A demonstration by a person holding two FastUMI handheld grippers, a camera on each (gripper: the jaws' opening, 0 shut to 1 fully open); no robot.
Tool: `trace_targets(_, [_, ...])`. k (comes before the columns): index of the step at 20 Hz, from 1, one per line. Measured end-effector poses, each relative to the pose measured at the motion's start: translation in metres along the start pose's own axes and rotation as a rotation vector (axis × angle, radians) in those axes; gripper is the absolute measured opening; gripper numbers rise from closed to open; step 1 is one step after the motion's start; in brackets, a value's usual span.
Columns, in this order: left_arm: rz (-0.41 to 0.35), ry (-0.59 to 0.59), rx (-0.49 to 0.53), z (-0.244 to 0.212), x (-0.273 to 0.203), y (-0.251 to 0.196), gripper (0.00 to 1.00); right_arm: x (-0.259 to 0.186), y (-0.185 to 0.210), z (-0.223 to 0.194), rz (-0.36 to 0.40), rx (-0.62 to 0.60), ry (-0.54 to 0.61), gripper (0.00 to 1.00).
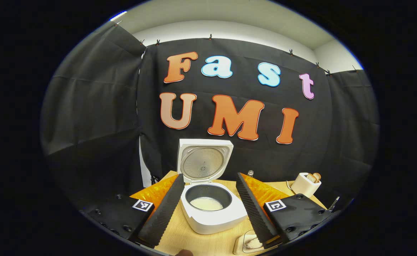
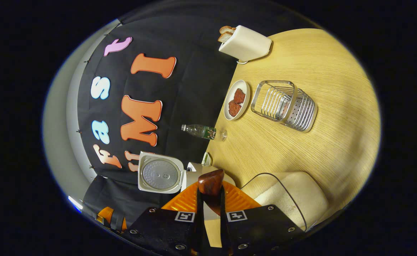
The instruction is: Close the left gripper, press the button to open the rice cooker; take a wooden spoon from the chopstick holder with the right hand, scoop a spoonful of rice and pour it into the rice cooker, then put the wooden spoon back into the chopstick holder.
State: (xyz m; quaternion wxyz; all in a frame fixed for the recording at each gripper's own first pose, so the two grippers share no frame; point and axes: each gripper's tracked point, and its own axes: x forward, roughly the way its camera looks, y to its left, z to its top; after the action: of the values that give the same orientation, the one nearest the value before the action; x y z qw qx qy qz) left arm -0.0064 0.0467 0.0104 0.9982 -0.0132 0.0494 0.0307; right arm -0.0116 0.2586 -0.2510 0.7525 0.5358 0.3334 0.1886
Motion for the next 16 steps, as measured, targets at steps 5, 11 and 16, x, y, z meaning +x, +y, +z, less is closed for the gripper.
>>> trace_targets(5, [0.001, -0.001, 0.010, 0.002, 0.001, -0.003, 1.00, -0.005, 0.015, 0.021, 0.027, 0.058, -0.032, 0.18])
trace_targets(11, [0.003, -0.002, 0.005, 0.002, 0.002, -0.003, 0.99, -0.003, 0.047, 0.041, 0.072, 0.098, -0.057, 0.18])
trace_targets(16, [0.017, 0.005, -0.007, -0.002, 0.003, 0.003, 0.98, 0.007, 0.083, 0.050, 0.114, 0.116, -0.060, 0.18])
